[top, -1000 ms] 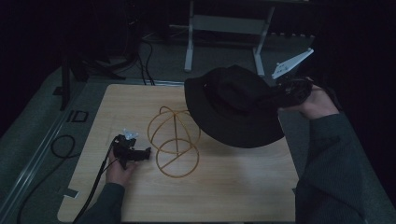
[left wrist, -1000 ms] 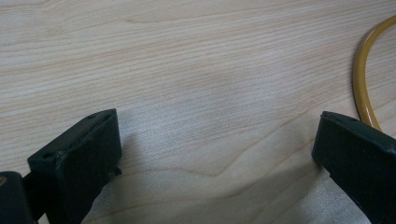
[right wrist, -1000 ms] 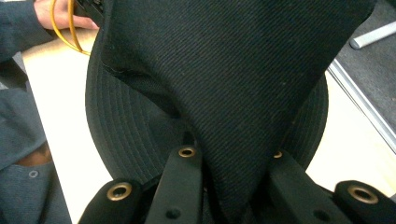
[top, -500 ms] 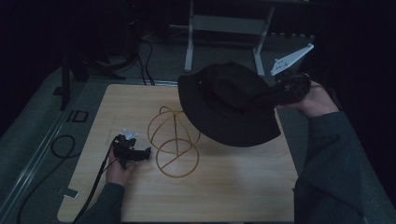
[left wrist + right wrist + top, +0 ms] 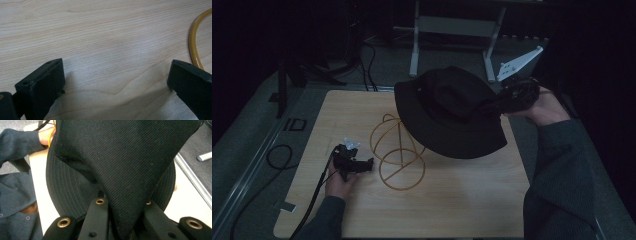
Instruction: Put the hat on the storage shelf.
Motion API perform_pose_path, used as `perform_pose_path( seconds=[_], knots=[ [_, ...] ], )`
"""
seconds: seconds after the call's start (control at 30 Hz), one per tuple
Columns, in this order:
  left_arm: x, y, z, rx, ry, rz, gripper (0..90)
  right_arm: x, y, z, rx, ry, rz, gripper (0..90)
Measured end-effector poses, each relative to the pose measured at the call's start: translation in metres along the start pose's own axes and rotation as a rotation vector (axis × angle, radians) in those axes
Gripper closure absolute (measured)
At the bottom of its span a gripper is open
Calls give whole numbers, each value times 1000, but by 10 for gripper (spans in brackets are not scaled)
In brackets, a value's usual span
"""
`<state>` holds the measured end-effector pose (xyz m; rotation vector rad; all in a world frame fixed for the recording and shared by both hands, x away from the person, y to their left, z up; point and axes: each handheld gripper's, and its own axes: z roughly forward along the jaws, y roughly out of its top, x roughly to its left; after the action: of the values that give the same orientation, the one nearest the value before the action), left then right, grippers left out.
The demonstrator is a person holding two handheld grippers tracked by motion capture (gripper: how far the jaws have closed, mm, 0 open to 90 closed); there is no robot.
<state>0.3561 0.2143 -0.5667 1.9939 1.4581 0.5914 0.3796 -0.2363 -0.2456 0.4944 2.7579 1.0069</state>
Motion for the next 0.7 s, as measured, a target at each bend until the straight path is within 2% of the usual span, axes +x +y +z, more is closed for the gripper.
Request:
perform_pose_path(
  seconds=[0.2, 0.7],
  knots=[
    [0, 0, 0, 0, 0, 0, 15, 4, 5, 1, -4, 9, -16, 854],
    [0, 0, 0, 1, -2, -1, 15, 10, 16, 18, -4, 58, -57, 853]
  ],
)
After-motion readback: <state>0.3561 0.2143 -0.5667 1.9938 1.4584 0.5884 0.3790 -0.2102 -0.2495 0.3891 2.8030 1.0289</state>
